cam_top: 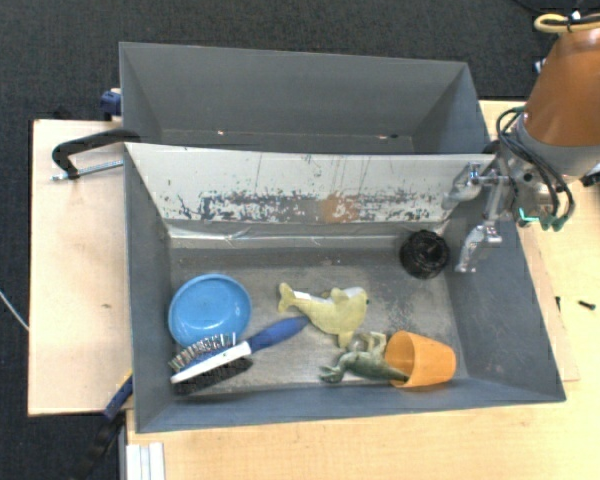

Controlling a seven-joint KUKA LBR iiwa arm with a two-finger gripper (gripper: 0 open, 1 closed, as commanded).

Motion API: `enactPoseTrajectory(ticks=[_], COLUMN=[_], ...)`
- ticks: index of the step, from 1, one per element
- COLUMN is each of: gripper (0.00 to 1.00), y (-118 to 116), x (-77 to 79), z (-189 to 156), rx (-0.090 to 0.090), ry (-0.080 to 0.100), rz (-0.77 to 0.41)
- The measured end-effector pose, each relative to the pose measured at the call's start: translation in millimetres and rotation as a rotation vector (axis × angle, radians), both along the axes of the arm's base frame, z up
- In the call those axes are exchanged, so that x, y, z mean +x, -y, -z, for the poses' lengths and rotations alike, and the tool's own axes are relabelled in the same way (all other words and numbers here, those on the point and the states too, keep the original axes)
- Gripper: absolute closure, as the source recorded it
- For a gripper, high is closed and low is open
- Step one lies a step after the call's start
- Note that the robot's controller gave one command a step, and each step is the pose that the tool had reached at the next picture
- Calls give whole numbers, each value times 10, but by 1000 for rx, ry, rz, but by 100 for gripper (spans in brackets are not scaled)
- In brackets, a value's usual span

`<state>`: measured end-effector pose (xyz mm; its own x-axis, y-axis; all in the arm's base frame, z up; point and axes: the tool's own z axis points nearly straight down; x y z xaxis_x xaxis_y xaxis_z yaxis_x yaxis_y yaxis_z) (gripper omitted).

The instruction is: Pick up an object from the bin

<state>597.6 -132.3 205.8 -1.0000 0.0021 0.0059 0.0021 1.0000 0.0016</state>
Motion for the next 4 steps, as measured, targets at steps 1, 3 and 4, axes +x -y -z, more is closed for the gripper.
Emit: enactPoseTrajectory(ticks=[1,3,4], gripper=[0,0,100], y=[-183,-183,-188], x=[-266,-340,-314], z=[1087,1149,1161], rx=[-3,-1,-2], ry=[27,-4,10], rz=[118,118,119])
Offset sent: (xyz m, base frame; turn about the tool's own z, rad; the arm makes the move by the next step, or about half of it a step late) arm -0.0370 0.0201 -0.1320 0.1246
